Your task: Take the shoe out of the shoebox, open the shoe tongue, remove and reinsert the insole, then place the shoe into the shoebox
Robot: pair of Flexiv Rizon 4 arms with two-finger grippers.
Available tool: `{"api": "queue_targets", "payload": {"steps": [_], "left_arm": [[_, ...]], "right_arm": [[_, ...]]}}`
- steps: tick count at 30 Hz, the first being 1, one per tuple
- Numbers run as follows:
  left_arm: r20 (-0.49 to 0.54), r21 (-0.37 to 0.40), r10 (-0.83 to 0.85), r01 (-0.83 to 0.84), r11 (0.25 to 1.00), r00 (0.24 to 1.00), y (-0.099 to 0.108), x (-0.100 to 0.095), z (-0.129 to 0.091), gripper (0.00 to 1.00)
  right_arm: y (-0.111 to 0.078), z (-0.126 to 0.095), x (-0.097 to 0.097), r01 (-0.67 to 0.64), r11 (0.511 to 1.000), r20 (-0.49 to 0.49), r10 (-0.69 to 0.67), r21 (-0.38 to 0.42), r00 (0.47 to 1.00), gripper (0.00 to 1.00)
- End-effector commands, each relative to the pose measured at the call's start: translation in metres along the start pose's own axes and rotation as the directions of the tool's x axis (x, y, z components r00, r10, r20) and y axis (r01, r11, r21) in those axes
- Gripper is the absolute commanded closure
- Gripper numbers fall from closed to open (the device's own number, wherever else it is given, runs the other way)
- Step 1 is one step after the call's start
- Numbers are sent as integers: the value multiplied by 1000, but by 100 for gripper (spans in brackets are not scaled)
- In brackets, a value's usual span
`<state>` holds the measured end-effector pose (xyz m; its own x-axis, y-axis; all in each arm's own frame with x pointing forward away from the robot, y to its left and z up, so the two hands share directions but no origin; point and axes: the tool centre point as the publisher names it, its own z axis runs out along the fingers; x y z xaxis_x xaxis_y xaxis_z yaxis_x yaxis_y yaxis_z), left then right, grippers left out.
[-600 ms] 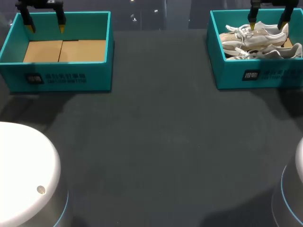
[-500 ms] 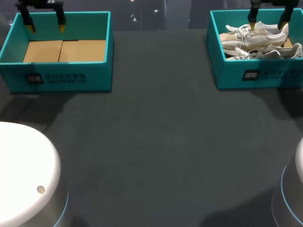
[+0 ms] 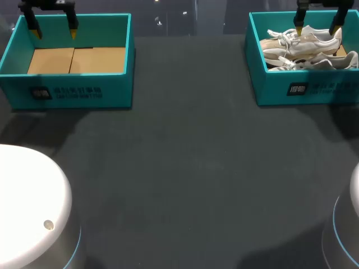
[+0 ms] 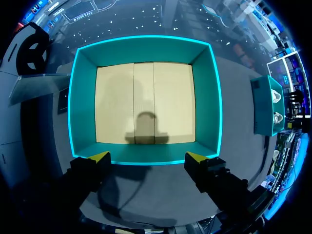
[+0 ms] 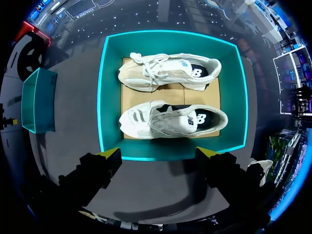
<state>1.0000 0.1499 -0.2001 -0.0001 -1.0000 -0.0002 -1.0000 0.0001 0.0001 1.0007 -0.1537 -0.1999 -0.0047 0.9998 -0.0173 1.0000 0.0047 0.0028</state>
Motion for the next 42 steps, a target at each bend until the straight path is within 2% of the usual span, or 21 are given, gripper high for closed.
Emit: {"api": "queue_targets", "payload": {"steps": [1,16,27,42], "left_arm": [[0,0,0,0,1000,1000,0,0,0,0],[0,0,0,0,1000,1000,0,0,0,0],[0,0,0,0,1000,1000,0,0,0,0],[0,0,0,0,1000,1000,0,0,0,0]], "right_arm": [[-2,-2,0,-1,1000,21,1,-10,1000,0],[-4,15,-55,-30,998,93,35,-60,995,0],[3,46,-95,-40,998,126,47,-54,991,0],[17,80,-131,-45,998,172,51,-37,984,0]]}}
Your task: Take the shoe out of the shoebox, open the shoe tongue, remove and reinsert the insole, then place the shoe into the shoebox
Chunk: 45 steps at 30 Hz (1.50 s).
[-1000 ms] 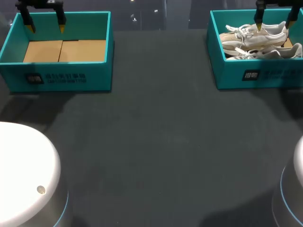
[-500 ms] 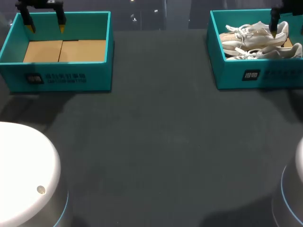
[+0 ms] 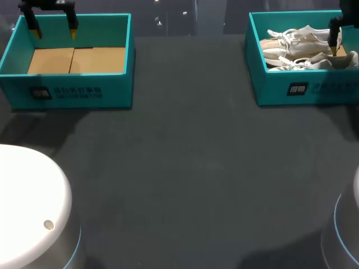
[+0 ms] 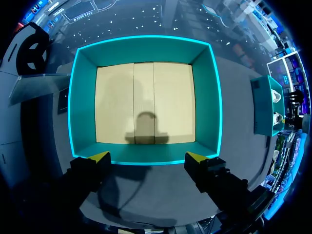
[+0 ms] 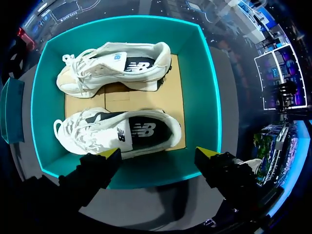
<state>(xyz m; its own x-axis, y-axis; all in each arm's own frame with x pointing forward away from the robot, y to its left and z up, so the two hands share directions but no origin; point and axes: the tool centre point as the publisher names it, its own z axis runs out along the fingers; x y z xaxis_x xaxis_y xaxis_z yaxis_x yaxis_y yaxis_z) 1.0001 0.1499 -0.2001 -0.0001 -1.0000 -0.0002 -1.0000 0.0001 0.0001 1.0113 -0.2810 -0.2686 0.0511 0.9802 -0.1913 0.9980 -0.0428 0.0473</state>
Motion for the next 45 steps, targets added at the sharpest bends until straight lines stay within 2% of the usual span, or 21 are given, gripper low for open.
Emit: {"api": "queue_targets", "payload": {"steps": [1,9,12,17,20,25,27,30,38,45], "left_arm": [[0,0,0,0,1000,1000,0,0,0,0],[0,0,0,0,1000,1000,0,0,0,0],[0,0,0,0,1000,1000,0,0,0,0],[0,0,0,0,1000,1000,0,0,0,0],[0,0,0,0,1000,1000,0,0,0,0],[0,0,0,0,1000,1000,0,0,0,0],[0,0,0,0,1000,1000,0,0,0,0],[0,0,0,0,1000,1000,0,0,0,0],[0,0,0,0,1000,1000,0,0,0,0],[0,0,0,0,1000,1000,0,0,0,0]], "right_arm": [[7,13,-4,5,1000,-2,-5,6,1000,0],[10,32,-14,15,1000,11,-15,5,1000,1],[12,39,-17,17,1000,12,-17,7,1000,7],[13,50,-22,16,1000,6,-16,11,1000,11],[14,56,-23,14,1000,3,-14,16,1000,22],[14,66,-26,10,1000,0,-10,24,1000,22],[14,70,-27,9,1000,-3,-9,25,1000,25],[13,75,-27,10,999,-6,-10,30,1000,23],[14,88,-28,16,999,-15,-15,48,1000,29],[14,97,-30,14,998,-29,-12,61,999,27]]}}
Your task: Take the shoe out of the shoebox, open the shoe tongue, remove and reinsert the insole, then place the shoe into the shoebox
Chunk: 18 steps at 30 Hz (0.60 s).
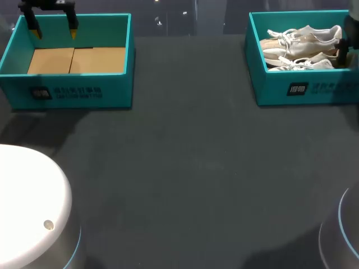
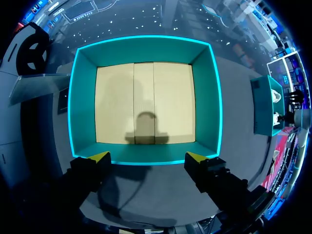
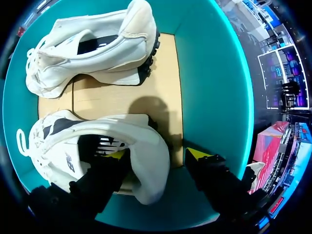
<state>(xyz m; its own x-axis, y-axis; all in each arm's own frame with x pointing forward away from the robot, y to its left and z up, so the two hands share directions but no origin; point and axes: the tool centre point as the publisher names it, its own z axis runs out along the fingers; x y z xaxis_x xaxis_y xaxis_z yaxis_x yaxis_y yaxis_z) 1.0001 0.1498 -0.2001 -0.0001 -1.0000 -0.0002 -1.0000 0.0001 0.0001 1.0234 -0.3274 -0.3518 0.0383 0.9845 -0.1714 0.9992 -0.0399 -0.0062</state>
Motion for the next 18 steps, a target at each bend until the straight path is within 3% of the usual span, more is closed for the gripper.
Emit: {"api": "queue_targets", "payload": {"steps": [1,4,7,10,12,13,18], "left_arm": [[0,0,0,0,1000,1000,0,0,0,0],[0,0,0,0,1000,1000,0,0,0,0],[0,0,0,0,1000,1000,0,0,0,0],[0,0,0,0,1000,1000,0,0,0,0],[0,0,0,0,1000,1000,0,0,0,0],[0,0,0,0,1000,1000,0,0,0,0],[0,0,0,0,1000,1000,0,0,0,0]], "right_arm": [[4,6,-1,1,1000,-10,-1,11,1000,27],[3,10,-1,2,1000,-19,-2,17,1000,28],[3,13,-1,4,1000,-26,-3,20,1000,36],[3,15,-2,4,1000,-32,-3,24,999,62],[3,16,-3,0,1000,-37,1,25,999,91],[3,16,-4,-2,1000,-37,3,25,999,100],[2,15,-4,-10,1000,-36,11,20,999,100]]}}
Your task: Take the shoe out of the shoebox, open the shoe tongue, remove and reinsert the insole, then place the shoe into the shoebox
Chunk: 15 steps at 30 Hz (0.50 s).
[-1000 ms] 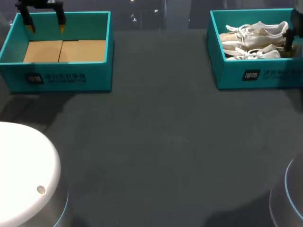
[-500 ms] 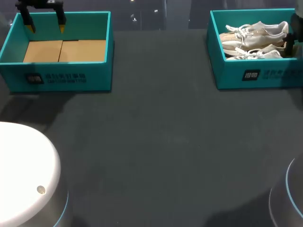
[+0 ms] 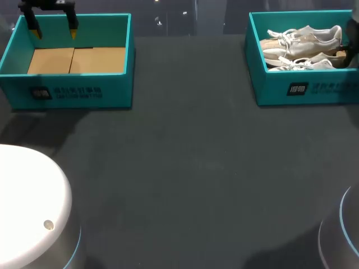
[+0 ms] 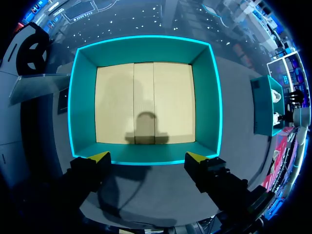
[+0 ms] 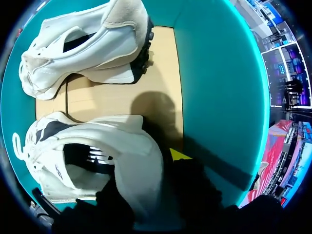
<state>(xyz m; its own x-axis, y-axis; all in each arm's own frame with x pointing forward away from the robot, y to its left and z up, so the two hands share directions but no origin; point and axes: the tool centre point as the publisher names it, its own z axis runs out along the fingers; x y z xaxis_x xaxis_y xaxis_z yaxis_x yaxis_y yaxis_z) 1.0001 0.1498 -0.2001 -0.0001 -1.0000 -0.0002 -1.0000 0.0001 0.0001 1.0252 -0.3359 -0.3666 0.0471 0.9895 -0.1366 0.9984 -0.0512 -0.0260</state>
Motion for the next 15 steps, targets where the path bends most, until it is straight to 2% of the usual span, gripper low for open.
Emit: {"api": "queue_targets", "payload": {"steps": [1,8,15], "left_arm": [[0,0,0,0,1000,1000,0,0,0,0],[0,0,0,0,1000,1000,0,0,0,0],[0,0,0,0,1000,1000,0,0,0,0]], "right_arm": [[0,-2,2,-5,1000,0,5,-3,1000,100],[-1,-12,-1,-19,1000,-7,19,-5,1000,100],[1,-37,-4,-42,999,3,42,-22,999,100]]}}
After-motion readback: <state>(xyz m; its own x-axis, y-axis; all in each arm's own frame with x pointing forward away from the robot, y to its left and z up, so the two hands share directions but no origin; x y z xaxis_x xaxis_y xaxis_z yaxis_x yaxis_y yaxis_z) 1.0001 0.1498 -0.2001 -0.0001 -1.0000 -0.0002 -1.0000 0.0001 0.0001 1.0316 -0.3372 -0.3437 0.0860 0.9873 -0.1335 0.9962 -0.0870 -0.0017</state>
